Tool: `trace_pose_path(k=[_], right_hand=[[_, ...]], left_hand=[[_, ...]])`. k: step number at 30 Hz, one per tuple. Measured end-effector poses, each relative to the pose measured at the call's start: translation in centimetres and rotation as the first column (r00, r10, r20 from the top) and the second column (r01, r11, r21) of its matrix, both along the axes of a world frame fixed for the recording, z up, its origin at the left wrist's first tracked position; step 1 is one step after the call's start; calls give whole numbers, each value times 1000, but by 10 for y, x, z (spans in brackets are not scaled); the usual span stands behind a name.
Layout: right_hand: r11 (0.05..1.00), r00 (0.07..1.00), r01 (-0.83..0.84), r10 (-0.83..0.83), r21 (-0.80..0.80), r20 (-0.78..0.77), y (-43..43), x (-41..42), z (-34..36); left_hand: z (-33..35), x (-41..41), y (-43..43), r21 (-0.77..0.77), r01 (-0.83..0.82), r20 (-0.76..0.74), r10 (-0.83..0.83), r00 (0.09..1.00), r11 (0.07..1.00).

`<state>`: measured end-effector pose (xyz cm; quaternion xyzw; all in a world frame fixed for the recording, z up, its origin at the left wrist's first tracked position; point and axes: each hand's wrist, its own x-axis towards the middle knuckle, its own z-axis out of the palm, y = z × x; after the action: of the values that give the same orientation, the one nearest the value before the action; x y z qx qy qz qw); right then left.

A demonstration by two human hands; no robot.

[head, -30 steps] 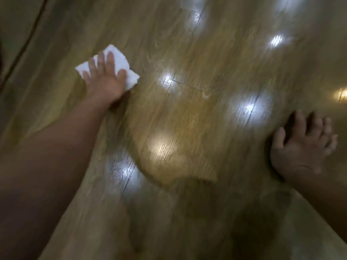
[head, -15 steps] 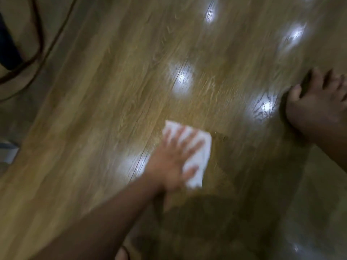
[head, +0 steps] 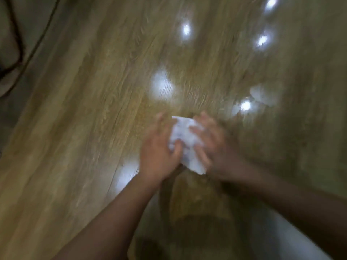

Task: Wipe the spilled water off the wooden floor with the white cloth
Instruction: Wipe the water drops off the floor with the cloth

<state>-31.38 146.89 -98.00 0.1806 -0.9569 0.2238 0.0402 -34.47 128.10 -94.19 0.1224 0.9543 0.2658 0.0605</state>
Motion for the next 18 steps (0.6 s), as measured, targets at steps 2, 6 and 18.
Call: trace_pose_path(k=[2,6,18], right_hand=[[974,975,-192,176,119,133,-33,46,-8],[953,979,-135,86,271,186,7,20,-15],[903,925,304,-356,305,131,138,30,-5]], left_hand=[[3,0,-32,-34,-314,-80,310,947,949],[1,13,-40,-307,-47,236,124,964,951],[5,-52,77,-486,489,625,-104,774,725]])
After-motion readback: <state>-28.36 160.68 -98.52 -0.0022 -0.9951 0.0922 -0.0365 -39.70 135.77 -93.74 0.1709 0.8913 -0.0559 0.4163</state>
